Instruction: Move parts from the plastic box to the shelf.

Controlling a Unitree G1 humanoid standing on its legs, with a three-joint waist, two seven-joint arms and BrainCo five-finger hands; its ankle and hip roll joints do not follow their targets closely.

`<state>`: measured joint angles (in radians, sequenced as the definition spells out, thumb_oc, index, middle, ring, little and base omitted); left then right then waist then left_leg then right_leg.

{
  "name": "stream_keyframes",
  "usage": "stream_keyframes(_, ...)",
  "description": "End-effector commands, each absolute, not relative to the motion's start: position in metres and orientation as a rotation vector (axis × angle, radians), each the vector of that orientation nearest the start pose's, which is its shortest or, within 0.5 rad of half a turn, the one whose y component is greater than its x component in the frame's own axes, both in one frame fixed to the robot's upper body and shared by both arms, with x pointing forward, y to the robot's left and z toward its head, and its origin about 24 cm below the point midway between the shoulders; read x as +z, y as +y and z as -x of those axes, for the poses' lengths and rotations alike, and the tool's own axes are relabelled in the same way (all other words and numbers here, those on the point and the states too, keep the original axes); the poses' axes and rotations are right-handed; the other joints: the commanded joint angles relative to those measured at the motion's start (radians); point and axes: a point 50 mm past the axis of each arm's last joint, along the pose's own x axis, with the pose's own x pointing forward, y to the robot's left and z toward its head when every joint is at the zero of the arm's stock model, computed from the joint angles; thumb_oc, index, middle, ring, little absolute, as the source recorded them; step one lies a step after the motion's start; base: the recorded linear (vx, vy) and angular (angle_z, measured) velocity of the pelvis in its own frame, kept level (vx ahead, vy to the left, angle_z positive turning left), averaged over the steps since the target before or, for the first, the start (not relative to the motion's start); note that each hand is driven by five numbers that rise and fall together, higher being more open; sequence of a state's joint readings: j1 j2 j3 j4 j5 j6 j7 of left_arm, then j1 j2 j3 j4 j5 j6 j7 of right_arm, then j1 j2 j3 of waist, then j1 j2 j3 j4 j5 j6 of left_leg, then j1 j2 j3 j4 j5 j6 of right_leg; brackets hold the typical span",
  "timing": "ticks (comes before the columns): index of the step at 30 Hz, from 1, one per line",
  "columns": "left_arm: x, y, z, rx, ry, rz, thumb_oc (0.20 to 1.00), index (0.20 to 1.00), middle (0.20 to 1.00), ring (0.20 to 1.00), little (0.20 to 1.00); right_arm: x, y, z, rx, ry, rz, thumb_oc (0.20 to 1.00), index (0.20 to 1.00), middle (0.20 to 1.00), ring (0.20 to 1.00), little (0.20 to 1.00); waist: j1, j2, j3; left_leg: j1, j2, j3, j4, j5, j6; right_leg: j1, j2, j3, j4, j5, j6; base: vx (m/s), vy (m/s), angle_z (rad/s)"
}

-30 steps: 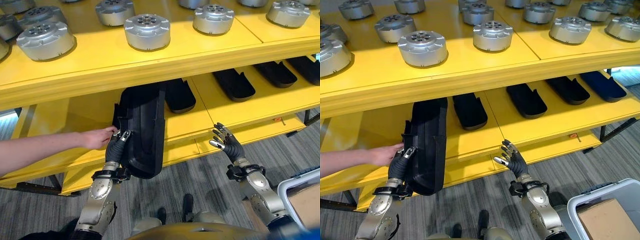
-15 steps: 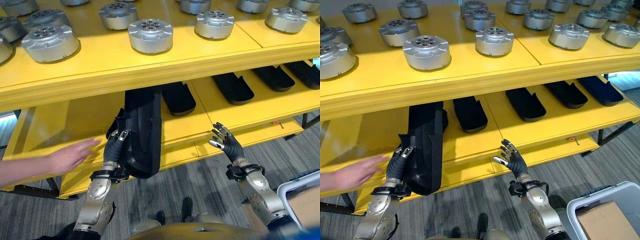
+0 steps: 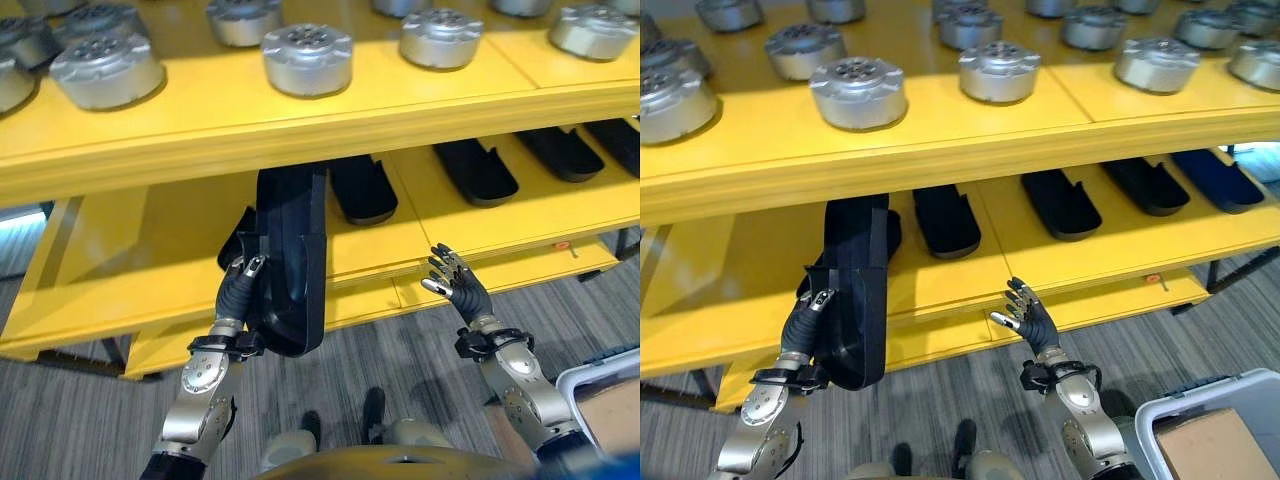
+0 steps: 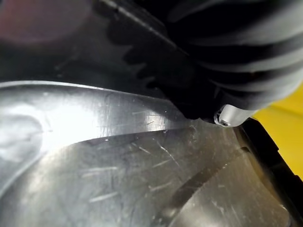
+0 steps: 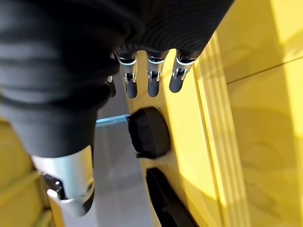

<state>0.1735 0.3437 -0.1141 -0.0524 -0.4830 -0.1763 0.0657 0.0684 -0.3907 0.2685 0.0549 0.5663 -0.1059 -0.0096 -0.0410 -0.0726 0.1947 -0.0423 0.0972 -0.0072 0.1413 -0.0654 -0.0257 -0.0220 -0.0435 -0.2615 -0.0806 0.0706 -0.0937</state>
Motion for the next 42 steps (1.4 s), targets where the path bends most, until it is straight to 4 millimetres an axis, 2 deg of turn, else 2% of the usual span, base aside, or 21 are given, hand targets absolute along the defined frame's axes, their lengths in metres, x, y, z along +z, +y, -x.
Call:
stream_keyframes(1, 0.062, 0.210, -0.220, 0.039, -0.163, 0.169, 0.200, 0.200, 0.200, 0.200, 0.200, 0.037, -0.174, -0.237, 0.155, 0.005, -0.209, 1.000, 1.000, 1.000, 1.000, 1.000, -0.008, 0.019, -0.065, 0.013, 0.097, 0.040, -0.096, 0.101, -0.062, 0.068, -0.012, 0.066, 0.038, -0.082, 0.129, 0.05, 0.127, 0.10)
stream_keyframes(2, 0.063, 0.210, -0.220, 0.044, -0.167, 0.173, 0.200, 0.200, 0.200, 0.200, 0.200, 0.036, -0.174, -0.237, 0.149, 0.007, -0.208, 1.000, 1.000, 1.000, 1.000, 1.000, -0.010, 0.024, -0.066, 0.010, 0.130, 0.054, -0.125, 0.138, -0.069, 0.062, -0.019, 0.063, 0.041, -0.085, 0.133, 0.09, 0.199, 0.12)
stream_keyframes(3, 0.063, 0.210, -0.222, 0.046, -0.170, 0.177, 0.200, 0.200, 0.200, 0.200, 0.200, 0.035, -0.177, -0.237, 0.130, 0.009, -0.196, 1.000, 1.000, 1.000, 1.000, 1.000, -0.015, 0.035, -0.067, 0.001, 0.181, 0.085, -0.180, 0.207, -0.085, 0.064, -0.029, 0.055, 0.040, -0.090, 0.140, 0.11, 0.207, 0.10)
stream_keyframes(5, 0.063, 0.209, -0.222, 0.047, -0.172, 0.181, 0.200, 0.200, 0.200, 0.200, 0.200, 0.035, -0.179, -0.237, 0.122, 0.008, -0.191, 1.000, 1.000, 1.000, 1.000, 1.000, -0.011, 0.039, -0.066, 0.002, 0.189, 0.078, -0.194, 0.219, -0.090, 0.066, -0.030, 0.058, 0.038, -0.092, 0.144, 0.10, 0.155, 0.03)
stream_keyframes(6, 0.063, 0.210, -0.223, 0.049, -0.175, 0.177, 0.200, 0.200, 0.200, 0.200, 0.200, 0.037, -0.183, -0.239, 0.108, 0.000, -0.171, 1.000, 1.000, 1.000, 1.000, 1.000, -0.001, 0.051, -0.063, -0.001, 0.187, 0.021, -0.199, 0.234, -0.106, 0.072, -0.034, 0.072, 0.031, -0.090, 0.152, 0.08, 0.110, -0.10)
stream_keyframes(7, 0.063, 0.210, -0.223, 0.049, -0.176, 0.177, 0.200, 0.200, 0.200, 0.200, 0.200, 0.037, -0.183, -0.239, 0.107, -0.001, -0.170, 1.000, 1.000, 1.000, 1.000, 1.000, -0.001, 0.052, -0.062, -0.001, 0.187, 0.020, -0.199, 0.234, -0.107, 0.074, -0.033, 0.071, 0.030, -0.089, 0.152, 0.17, 0.232, -0.02)
stream_keyframes(8, 0.063, 0.209, -0.222, 0.041, -0.174, 0.188, 0.200, 0.200, 0.200, 0.200, 0.200, 0.037, -0.184, -0.239, 0.113, 0.001, -0.166, 1.000, 1.000, 1.000, 1.000, 1.000, 0.004, 0.060, -0.067, 0.013, 0.168, -0.019, -0.169, 0.183, -0.109, 0.088, -0.043, 0.092, 0.028, -0.092, 0.157, 0.12, 0.157, 0.05)
stream_keyframes(10, 0.063, 0.210, -0.221, 0.043, -0.176, 0.189, 0.200, 0.200, 0.200, 0.200, 0.200, 0.036, -0.184, -0.239, 0.115, 0.004, -0.166, 1.000, 1.000, 1.000, 1.000, 1.000, 0.001, 0.062, -0.070, 0.015, 0.165, -0.010, -0.164, 0.173, -0.110, 0.095, -0.050, 0.095, 0.027, -0.093, 0.157, 0.15, 0.188, 0.12)
stream_keyframes(11, 0.066, 0.212, -0.222, 0.036, -0.183, 0.174, 0.200, 0.200, 0.200, 0.200, 0.200, 0.034, -0.182, -0.239, 0.118, 0.013, -0.181, 1.000, 1.000, 1.000, 1.000, 1.000, 0.005, 0.064, -0.074, 0.023, 0.148, 0.006, -0.138, 0.137, -0.105, 0.118, -0.073, 0.106, 0.029, -0.095, 0.161, 0.14, 0.181, 0.04)
stream_keyframes(17, 0.071, 0.215, -0.224, 0.034, -0.201, 0.148, 0.200, 0.200, 0.200, 0.200, 0.200, 0.030, -0.173, -0.238, 0.141, 0.036, -0.218, 1.000, 1.000, 1.000, 1.000, 1.000, 0.014, 0.050, -0.072, 0.039, 0.119, 0.035, -0.116, 0.093, -0.091, 0.130, -0.106, 0.115, 0.040, -0.093, 0.182, 0.10, 0.165, -0.10)
stream_keyframes(18, 0.074, 0.215, -0.228, 0.033, -0.211, 0.134, 0.200, 0.200, 0.200, 0.200, 0.200, 0.029, -0.166, -0.238, 0.160, 0.046, -0.238, 1.000, 1.000, 1.000, 1.000, 1.000, 0.015, 0.040, -0.078, 0.050, 0.099, 0.052, -0.125, 0.075, -0.080, 0.128, -0.130, 0.116, 0.043, -0.082, 0.202, 0.09, 0.194, -0.07)
stream_keyframes(30, 0.071, 0.219, -0.225, 0.046, -0.185, 0.095, 0.200, 0.200, 0.200, 0.200, 0.200, 0.031, -0.162, -0.237, 0.171, 0.042, -0.238, 1.000, 1.000, 1.000, 1.000, 1.000, 0.027, 0.002, -0.104, 0.068, 0.041, 0.073, -0.164, 0.043, -0.047, 0.114, -0.179, 0.112, 0.024, -0.042, 0.255, 0.04, 0.104, -0.05)
stream_keyframes(34, 0.071, 0.223, -0.224, 0.063, -0.185, 0.086, 0.200, 0.200, 0.200, 0.200, 0.200, 0.033, -0.158, -0.238, 0.186, 0.030, -0.250, 1.000, 1.000, 1.000, 1.000, 1.000, 0.035, -0.009, -0.104, 0.054, 0.014, 0.066, -0.150, 0.024, -0.029, 0.103, -0.211, 0.107, 0.031, -0.010, 0.277, -0.01, 0.115, 0.05)
stream_keyframes(37, 0.071, 0.224, -0.224, 0.071, -0.187, 0.075, 0.200, 0.200, 0.200, 0.200, 0.200, 0.034, -0.155, -0.239, 0.193, 0.028, -0.256, 1.000, 1.000, 1.000, 1.000, 1.000, 0.042, -0.017, -0.103, 0.036, -0.025, 0.055, -0.125, 0.001, -0.005, 0.089, -0.248, 0.114, 0.041, 0.037, 0.293, -0.02, 0.164, 0.09)
stream_keyframes(39, 0.071, 0.224, -0.222, 0.064, -0.188, 0.069, 0.200, 0.200, 0.200, 0.200, 0.200, 0.034, -0.155, -0.238, 0.196, 0.029, -0.252, 1.000, 1.000, 1.000, 1.000, 1.000, 0.048, -0.018, -0.104, 0.016, -0.071, 0.043, -0.100, -0.021, 0.021, 0.084, -0.291, 0.114, 0.051, 0.069, 0.306, -0.02, 0.240, 0.15)
stream_keyframes(40, 0.071, 0.224, -0.222, 0.064, -0.188, 0.068, 0.200, 0.200, 0.200, 0.200, 0.200, 0.034, -0.155, -0.238, 0.196, 0.029, -0.252, 1.000, 1.000, 1.000, 1.000, 1.000, 0.047, -0.019, -0.104, 0.015, -0.073, 0.042, -0.098, -0.022, 0.022, 0.084, -0.292, 0.114, 0.051, 0.069, 0.307, 0.00, 0.214, 0.18)
stream_keyframes(42, 0.072, 0.225, -0.222, 0.066, -0.190, 0.057, 0.200, 0.200, 0.200, 0.200, 0.200, 0.033, -0.155, -0.238, 0.183, 0.031, -0.255, 1.000, 1.000, 1.000, 1.000, 1.000, 0.048, -0.019, -0.104, 0.008, -0.103, 0.039, -0.089, -0.036, 0.040, 0.072, -0.320, 0.117, 0.068, 0.104, 0.311, 0.00, 0.203, 0.17)
